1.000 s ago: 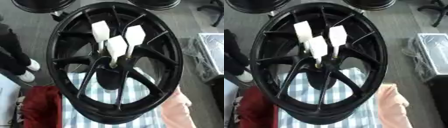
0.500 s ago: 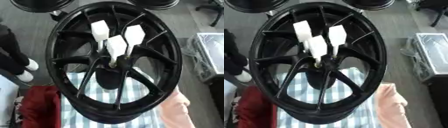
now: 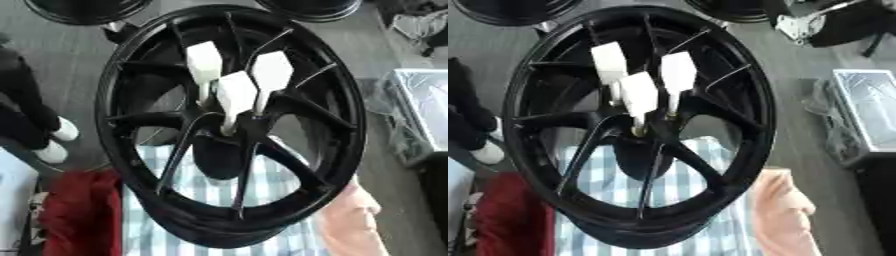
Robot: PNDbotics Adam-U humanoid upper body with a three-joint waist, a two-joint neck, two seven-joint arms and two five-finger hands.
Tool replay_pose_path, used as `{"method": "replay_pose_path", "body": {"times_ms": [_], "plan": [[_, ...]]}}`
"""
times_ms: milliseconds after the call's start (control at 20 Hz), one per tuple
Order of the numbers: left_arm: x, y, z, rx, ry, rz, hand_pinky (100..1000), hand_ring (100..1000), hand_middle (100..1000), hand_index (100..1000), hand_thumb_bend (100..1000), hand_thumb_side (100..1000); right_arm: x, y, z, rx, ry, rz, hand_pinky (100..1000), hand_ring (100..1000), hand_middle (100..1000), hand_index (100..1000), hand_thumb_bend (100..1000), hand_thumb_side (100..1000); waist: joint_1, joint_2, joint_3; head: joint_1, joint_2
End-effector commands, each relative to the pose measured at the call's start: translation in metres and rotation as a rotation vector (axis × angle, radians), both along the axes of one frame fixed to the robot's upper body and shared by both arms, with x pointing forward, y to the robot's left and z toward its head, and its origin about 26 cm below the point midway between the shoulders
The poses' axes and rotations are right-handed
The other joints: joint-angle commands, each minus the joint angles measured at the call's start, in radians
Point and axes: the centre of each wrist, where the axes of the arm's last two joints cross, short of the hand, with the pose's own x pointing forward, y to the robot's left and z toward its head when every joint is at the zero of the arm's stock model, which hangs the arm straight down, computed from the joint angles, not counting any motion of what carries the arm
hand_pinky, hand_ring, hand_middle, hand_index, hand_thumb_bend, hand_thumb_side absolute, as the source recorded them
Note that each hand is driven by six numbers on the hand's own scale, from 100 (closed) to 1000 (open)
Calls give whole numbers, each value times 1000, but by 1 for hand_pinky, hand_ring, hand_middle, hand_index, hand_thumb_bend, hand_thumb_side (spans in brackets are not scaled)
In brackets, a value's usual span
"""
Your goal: Pull the pin out of the wheel hub.
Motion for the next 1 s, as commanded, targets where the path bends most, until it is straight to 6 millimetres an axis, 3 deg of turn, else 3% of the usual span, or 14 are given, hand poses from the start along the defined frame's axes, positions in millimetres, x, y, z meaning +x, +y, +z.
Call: {"method": "replay_pose_path", "body": {"times_ms": [50,500,1000], "plan": [[-1,7,8,40,-11,11,794,725,722,774,100,723,-4,7,9,-52,-10,-8,837,811,784,899,100,216,0,-25,-4,9,5],[-2,11,6,45,0,22,795,725,722,774,100,727,-2,26,12,-186,58,-16,839,810,773,889,100,284,-9,-27,-11,10,7],[0,8,6,37,7,5,796,726,720,770,103,725,0,45,12,-253,125,34,823,792,758,869,100,288,-12,-32,0,-5,7]]}}
